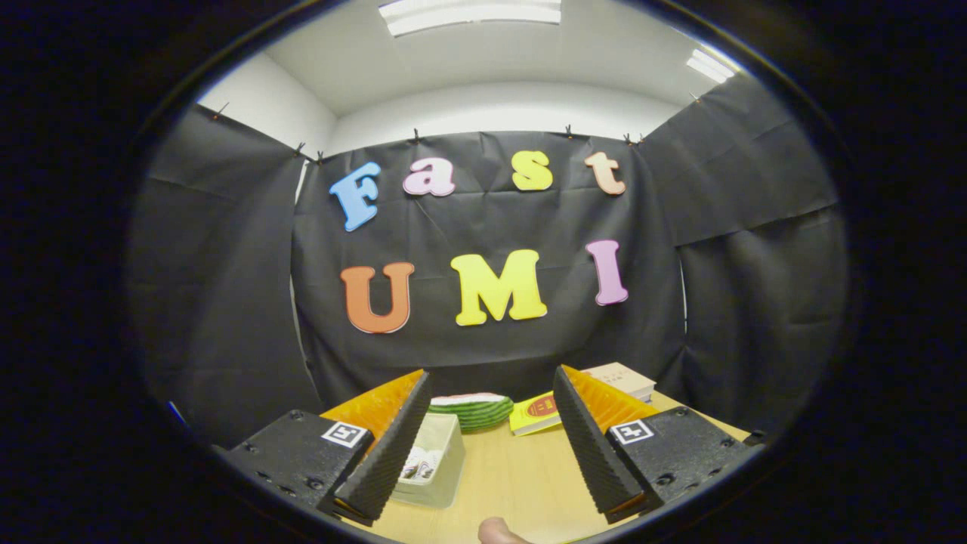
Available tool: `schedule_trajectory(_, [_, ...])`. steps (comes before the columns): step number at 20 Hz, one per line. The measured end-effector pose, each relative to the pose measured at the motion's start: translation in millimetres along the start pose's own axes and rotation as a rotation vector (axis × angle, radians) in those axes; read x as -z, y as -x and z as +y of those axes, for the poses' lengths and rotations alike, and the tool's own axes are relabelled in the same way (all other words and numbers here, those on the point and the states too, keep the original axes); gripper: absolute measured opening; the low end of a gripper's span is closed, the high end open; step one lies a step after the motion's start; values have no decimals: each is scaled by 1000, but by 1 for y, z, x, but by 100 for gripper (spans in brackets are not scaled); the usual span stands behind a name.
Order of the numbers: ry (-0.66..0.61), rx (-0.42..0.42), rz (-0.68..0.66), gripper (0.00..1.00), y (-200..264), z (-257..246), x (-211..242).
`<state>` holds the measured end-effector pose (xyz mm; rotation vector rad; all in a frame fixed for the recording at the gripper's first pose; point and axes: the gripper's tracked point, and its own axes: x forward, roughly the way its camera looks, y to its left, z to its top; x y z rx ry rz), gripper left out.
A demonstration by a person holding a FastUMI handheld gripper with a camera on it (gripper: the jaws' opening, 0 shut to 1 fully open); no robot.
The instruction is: Open the storage box then place both shoes into the box .Put the left shoe in first, then the right shoe, with the right side of both shoes facing outward in a uniform manner.
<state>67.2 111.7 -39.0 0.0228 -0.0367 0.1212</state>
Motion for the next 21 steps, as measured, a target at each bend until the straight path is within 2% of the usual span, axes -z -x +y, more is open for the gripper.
schedule_trajectory(7, [26,-69,-36,100,32,9,-17])
schedule_trajectory(13, [1,-135,-8,100,45,33,-6])
schedule_trajectory(21, [-16,-123,-26,100,54,26,-8])
